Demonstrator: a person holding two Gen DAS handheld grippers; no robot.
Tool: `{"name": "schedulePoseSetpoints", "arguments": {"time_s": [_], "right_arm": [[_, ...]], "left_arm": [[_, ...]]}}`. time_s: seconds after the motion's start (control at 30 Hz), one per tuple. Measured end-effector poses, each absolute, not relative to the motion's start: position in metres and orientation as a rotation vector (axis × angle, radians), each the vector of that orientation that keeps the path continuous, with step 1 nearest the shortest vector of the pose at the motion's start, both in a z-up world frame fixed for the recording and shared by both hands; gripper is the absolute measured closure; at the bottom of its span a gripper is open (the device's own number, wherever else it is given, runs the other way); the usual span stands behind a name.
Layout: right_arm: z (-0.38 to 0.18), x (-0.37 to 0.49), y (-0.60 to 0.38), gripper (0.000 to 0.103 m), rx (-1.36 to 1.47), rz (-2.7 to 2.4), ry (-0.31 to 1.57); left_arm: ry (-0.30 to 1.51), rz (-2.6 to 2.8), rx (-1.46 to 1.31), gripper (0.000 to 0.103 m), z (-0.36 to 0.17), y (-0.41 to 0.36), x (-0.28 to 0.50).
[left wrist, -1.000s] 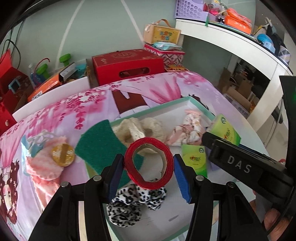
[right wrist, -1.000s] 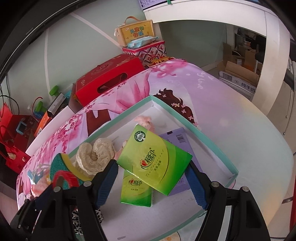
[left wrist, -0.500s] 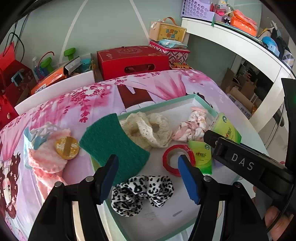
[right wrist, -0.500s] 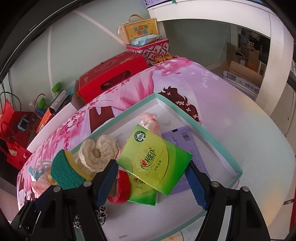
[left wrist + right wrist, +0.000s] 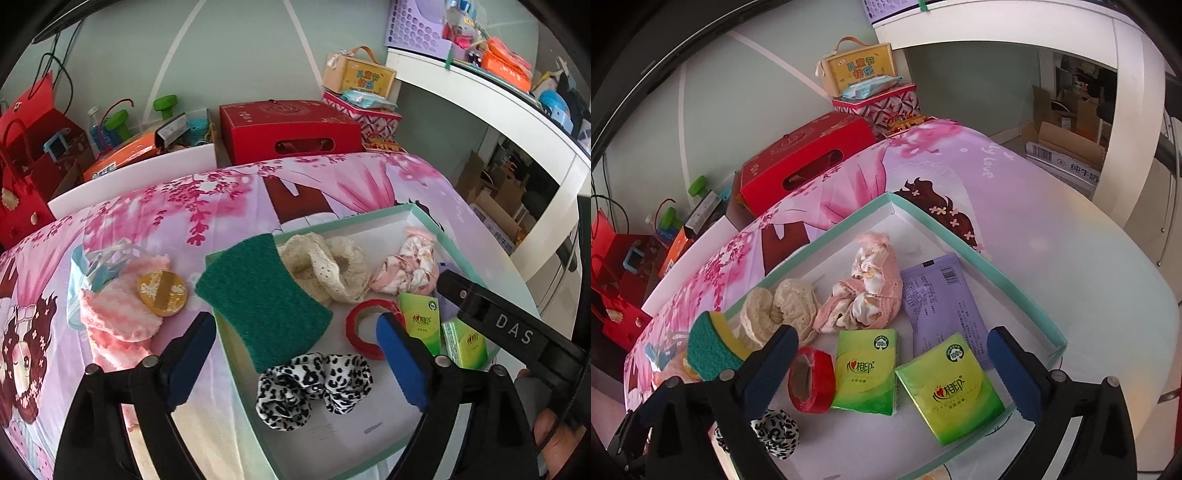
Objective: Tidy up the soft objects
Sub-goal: 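Release the tape roll into the tray with the left tool while the right drops the tissue pack, then move both tools back from the tray toward the pile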
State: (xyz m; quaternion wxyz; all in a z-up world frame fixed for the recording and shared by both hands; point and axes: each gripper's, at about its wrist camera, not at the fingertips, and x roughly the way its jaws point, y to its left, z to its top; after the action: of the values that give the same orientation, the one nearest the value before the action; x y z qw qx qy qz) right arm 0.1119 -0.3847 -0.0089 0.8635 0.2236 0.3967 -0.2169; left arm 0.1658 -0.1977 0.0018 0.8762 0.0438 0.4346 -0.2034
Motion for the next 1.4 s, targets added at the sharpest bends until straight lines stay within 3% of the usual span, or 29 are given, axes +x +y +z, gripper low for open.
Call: {"name": "schedulePoseSetpoints", "arguments": {"time_s": [0.27,0.37,1.4], "right_arm": [[-0.011,0.111,-0.388,0.000,0.486,-0.464,0.841],[-0.011,0.111,-0.387,0.000,0.482,-0.466,0.843],[0.010,0.127,-0.296,0.000,0.307,-0.287,0.829]], "left_arm": [[0.895,-0.369,0.047,0.013,0.006,-0.180,0.169],[0.882,-0.340,0.033,0.004,0.009,-0.172,0.170],[0.853,0.108,-0.243,0.004,0.014,-0.012,0.195]]}}
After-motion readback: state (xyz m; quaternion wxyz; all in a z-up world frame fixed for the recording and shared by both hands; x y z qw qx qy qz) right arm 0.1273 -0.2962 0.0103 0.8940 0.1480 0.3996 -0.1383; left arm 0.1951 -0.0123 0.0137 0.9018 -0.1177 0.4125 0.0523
